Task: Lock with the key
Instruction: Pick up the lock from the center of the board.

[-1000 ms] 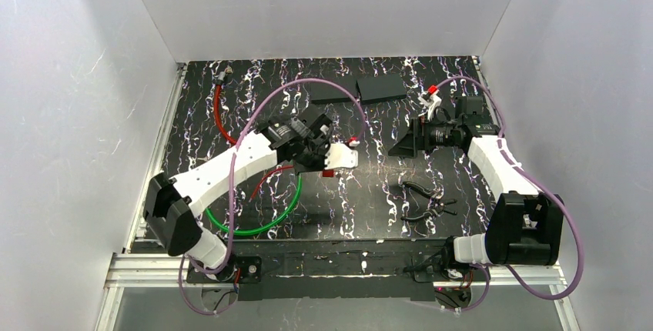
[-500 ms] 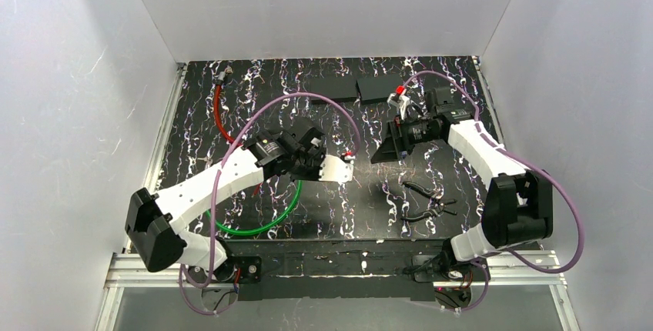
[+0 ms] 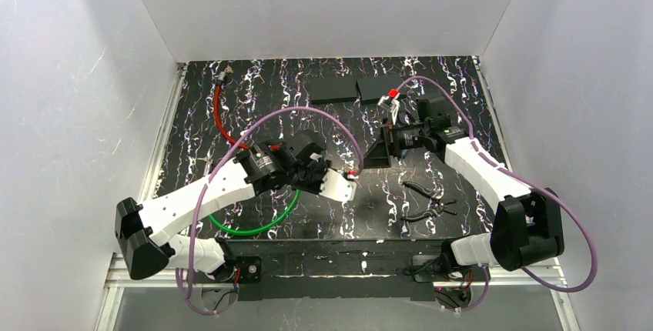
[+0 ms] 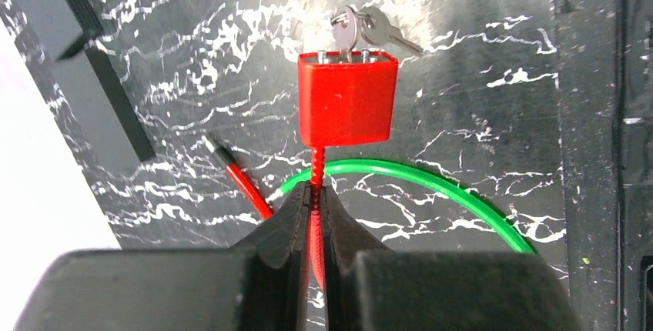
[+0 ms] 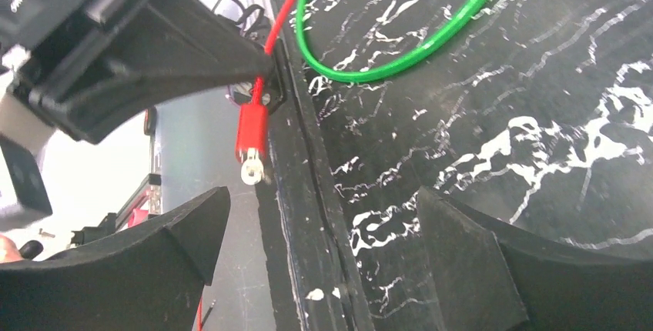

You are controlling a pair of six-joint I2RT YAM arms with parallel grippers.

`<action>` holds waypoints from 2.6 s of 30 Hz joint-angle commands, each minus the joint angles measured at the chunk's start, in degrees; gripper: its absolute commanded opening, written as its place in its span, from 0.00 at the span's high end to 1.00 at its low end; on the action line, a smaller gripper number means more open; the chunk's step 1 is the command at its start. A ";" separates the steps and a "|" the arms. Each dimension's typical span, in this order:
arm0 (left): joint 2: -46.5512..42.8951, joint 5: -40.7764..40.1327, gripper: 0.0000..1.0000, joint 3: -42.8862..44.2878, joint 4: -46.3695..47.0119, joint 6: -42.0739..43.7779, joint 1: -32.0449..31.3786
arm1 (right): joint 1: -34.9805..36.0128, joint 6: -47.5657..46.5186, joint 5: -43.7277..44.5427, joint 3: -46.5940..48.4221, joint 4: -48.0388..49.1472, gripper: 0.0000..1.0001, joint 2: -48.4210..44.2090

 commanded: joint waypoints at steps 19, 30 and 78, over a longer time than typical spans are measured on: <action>4.37 -2.89 1.00 4.74 -1.36 2.07 -7.37 | 12.39 12.38 -4.08 -8.83 14.76 0.28 0.93; 4.33 -2.36 1.00 4.68 -0.20 2.71 -7.83 | 15.98 14.46 -6.06 -8.55 18.19 0.43 4.06; 0.03 34.00 0.10 19.26 -22.30 -15.97 40.82 | 8.75 -8.49 -7.43 10.31 -4.61 0.99 -5.65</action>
